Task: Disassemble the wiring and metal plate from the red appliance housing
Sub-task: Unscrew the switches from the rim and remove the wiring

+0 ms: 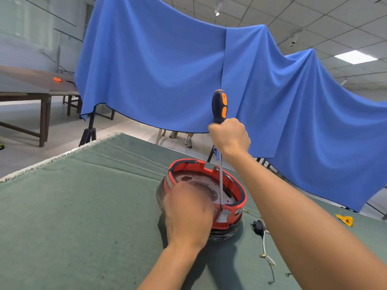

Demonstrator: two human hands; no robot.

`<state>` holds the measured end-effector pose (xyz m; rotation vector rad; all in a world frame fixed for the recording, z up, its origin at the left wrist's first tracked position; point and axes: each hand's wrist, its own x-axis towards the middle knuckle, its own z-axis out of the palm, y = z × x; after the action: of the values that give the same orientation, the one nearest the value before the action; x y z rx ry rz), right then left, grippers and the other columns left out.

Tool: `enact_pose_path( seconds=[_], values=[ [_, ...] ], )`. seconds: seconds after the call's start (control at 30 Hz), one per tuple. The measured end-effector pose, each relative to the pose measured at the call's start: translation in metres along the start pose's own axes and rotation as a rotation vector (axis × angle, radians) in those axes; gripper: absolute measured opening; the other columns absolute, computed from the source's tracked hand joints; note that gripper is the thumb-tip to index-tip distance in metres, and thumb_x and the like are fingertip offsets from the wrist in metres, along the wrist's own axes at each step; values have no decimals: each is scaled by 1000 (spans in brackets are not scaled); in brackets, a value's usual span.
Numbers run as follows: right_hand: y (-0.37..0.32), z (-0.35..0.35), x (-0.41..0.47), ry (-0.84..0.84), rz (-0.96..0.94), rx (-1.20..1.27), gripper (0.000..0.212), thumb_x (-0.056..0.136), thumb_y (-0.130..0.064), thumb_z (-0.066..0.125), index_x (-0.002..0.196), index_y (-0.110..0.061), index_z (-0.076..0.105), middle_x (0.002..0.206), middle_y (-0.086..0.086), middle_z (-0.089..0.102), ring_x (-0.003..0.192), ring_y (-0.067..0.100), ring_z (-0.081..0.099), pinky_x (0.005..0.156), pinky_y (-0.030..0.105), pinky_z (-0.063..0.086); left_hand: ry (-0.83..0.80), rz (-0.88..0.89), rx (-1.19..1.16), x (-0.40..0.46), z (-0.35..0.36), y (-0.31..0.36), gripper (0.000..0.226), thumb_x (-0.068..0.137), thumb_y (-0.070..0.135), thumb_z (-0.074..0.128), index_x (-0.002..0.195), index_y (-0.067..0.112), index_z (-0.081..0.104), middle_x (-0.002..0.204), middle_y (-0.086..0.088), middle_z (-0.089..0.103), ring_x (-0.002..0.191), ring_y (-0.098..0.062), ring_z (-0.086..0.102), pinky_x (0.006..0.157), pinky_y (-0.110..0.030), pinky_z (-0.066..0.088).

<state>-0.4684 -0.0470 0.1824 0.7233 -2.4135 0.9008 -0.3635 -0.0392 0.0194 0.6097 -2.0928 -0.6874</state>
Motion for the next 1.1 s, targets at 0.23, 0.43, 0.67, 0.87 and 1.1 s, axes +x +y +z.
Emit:
enact_pose_path(
  seconds=[0.23, 0.43, 0.67, 0.87, 1.1],
  values=[
    [24, -10, 6, -34, 189, 89, 18, 77, -23, 51, 64, -15, 41, 63, 0, 46, 57, 22, 42, 50, 26, 27, -17, -7, 9, -1, -2, 3, 28, 93, 35, 41, 87, 24, 67, 105, 10, 53, 122, -12, 34, 106, -42, 24],
    [34, -30, -1, -12, 213, 220, 16, 76, -23, 53, 65, -13, 46, 66, 2, 53, 57, 23, 46, 54, 27, 34, 12, 16, 22, 0, -1, 1, 30, 91, 34, 41, 82, 23, 68, 99, 8, 56, 118, -15, 41, 107, -43, 25],
    [66, -75, -53, 165, 207, 462, 37, 74, -46, 54, 57, -14, 55, 43, -11, 54, 43, 8, 47, 53, 30, 37, 19, 265, 214, 1, -7, 12, 39, 84, 25, 34, 69, 14, 68, 76, -1, 67, 94, -23, 66, 98, -49, 45],
    [94, -89, -101, 336, 323, 749, 28, 67, -40, 55, 50, -17, 57, 42, -11, 47, 45, 10, 41, 54, 29, 34, -23, 272, 161, -3, -6, 5, 45, 91, 35, 24, 93, 23, 67, 87, 6, 64, 93, -18, 58, 110, -36, 21],
    [131, -86, -112, 554, 621, 1114, 22, 80, -20, 54, 62, -17, 42, 38, -13, 34, 32, 9, 28, 37, 16, 21, -71, 258, 141, -4, -11, 8, 43, 91, 39, 26, 106, 32, 67, 99, 11, 63, 105, -13, 52, 112, -31, 10]
  ],
)
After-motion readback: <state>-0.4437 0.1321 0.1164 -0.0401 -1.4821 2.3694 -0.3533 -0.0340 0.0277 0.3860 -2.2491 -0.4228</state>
